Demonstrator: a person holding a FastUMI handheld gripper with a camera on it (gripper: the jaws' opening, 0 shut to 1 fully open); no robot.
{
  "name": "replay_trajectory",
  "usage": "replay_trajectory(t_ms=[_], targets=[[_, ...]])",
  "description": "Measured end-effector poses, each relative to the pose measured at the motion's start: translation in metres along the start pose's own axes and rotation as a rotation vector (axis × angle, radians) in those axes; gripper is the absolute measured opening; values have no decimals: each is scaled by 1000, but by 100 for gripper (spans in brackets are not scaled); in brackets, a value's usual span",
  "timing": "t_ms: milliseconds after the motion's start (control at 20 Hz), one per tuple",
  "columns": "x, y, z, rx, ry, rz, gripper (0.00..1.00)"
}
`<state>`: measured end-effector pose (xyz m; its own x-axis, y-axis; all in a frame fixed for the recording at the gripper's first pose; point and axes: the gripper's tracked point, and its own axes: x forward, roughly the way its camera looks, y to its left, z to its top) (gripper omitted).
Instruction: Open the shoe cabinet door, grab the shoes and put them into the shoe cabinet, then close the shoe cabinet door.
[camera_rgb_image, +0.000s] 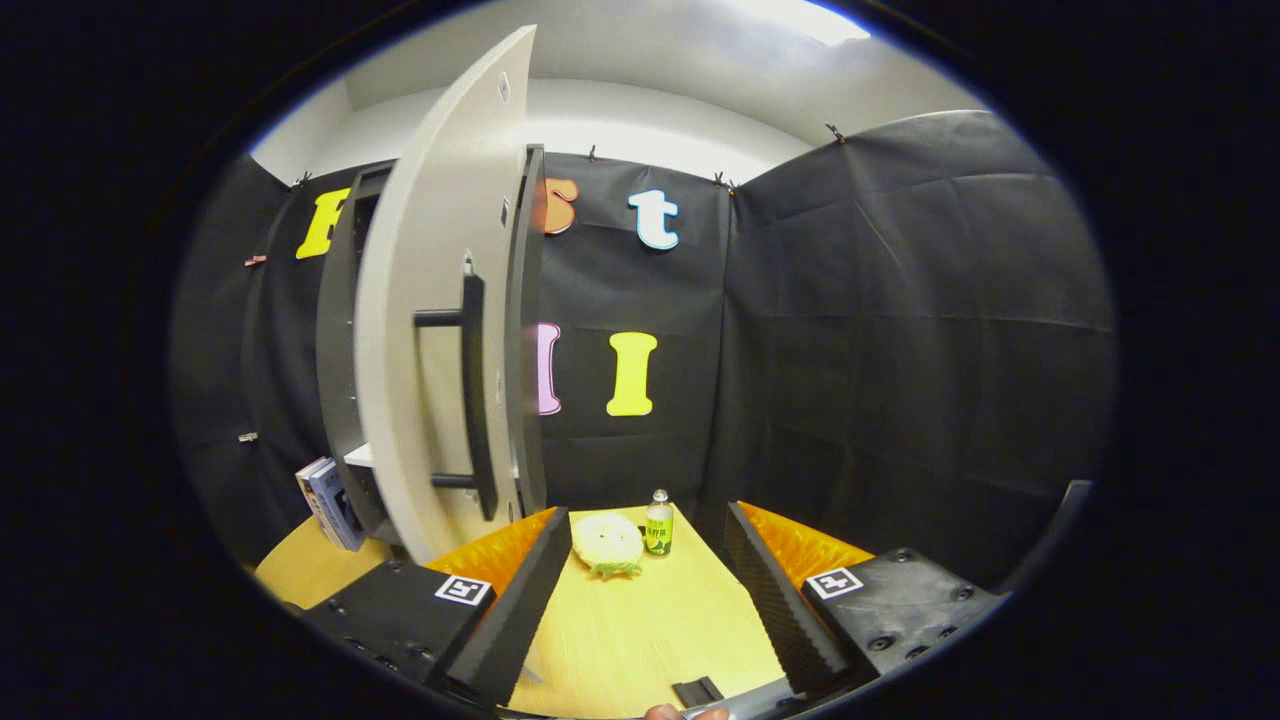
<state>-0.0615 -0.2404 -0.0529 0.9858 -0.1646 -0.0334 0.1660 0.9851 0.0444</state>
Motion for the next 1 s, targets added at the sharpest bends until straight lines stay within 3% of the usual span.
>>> replay_trajectory(t_ms=[200, 450, 750, 1000], targets=[[30, 15, 11, 110, 11, 57, 98], [28, 27, 17, 111, 21, 90, 97], [14, 43, 17, 82, 15, 22, 98], [-2, 97, 12, 69, 26, 40, 97]])
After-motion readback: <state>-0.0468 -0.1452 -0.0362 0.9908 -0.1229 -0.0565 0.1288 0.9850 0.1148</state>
